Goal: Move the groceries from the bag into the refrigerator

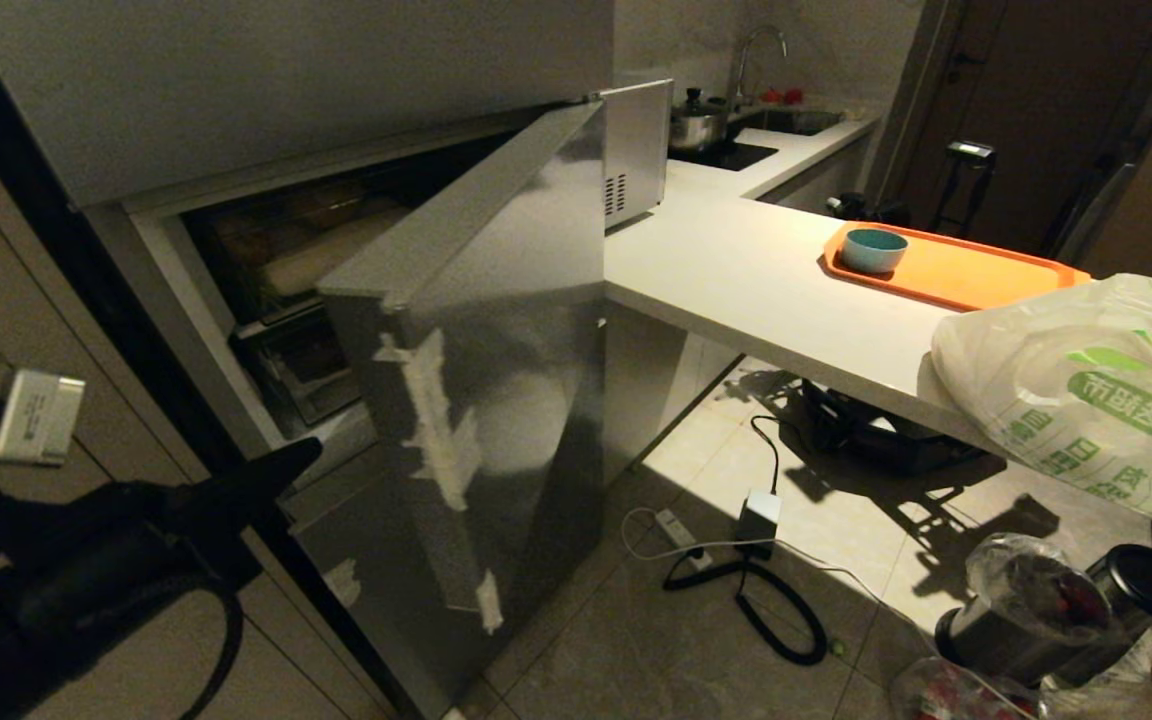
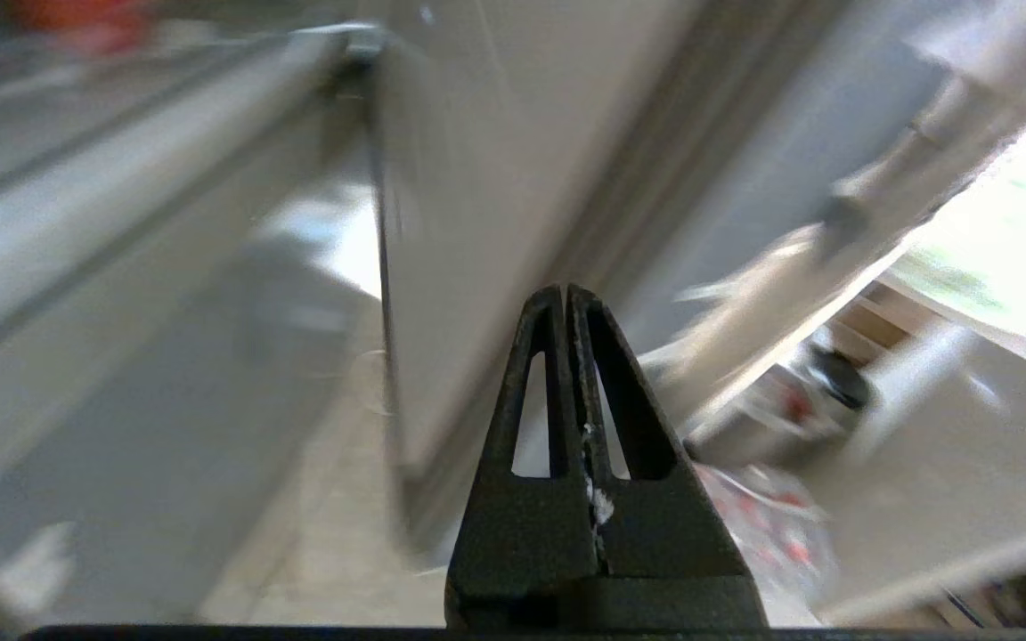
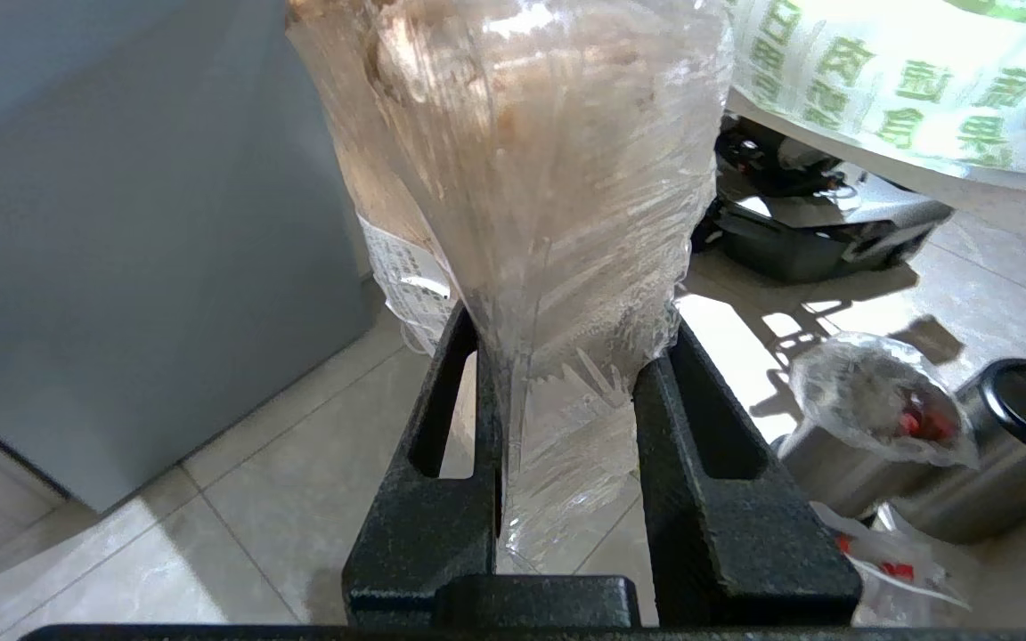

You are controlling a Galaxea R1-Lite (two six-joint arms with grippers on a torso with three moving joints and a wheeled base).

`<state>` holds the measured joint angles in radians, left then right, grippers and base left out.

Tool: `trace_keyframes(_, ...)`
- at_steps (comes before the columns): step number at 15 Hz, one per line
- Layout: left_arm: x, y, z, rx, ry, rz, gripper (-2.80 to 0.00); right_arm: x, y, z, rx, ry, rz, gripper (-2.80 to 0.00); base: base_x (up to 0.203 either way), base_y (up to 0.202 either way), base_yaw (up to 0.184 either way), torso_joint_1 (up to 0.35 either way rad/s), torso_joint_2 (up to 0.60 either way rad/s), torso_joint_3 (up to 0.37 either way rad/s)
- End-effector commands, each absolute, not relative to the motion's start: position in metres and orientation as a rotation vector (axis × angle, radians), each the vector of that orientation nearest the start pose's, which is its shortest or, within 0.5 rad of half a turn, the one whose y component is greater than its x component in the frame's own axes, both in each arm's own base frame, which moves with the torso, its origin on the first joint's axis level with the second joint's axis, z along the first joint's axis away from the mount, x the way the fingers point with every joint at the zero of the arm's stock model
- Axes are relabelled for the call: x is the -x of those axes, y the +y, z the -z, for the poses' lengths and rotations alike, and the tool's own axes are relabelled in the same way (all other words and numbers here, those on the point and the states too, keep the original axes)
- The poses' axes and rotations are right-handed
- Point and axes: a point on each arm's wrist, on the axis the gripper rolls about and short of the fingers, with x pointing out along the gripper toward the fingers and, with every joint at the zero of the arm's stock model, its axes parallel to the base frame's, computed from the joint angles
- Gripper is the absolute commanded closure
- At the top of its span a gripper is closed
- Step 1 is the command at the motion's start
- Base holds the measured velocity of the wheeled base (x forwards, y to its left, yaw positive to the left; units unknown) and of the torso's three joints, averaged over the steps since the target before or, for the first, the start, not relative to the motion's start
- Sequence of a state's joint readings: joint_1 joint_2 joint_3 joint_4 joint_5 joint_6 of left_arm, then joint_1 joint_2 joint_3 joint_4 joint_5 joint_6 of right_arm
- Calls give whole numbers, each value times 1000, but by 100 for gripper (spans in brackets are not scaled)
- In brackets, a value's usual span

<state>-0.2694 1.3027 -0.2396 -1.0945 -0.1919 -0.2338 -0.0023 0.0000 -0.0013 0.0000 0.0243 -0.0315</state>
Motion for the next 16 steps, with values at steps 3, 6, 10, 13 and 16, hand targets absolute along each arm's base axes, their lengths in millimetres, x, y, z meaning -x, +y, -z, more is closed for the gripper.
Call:
trace_keyframes(3, -132, -53, -180, 237, -41, 508, 0, 23, 1, -76, 32, 0, -23, 0, 0, 0, 0, 0, 0, 0)
trace_keyframes(6, -129, -51, -178, 221, -43, 479, 0, 23, 1, -76, 32, 0, -23, 0, 0, 0, 0, 0, 0, 0)
trace_keyframes(10, -140, -53, -169, 201, 19, 376, 0, 23, 1, -76, 31, 1, -23, 0, 0, 0, 0, 0, 0, 0)
trace_keyframes(13, -154, -56, -156, 102, 85, 253, 0, 23, 1, -76, 31, 1, -23, 0, 0, 0, 0, 0, 0, 0)
trace_keyframes(16, -162, -57, -152, 61, 107, 163, 0, 23, 1, -76, 31, 0, -23, 0, 0, 0, 0, 0, 0, 0)
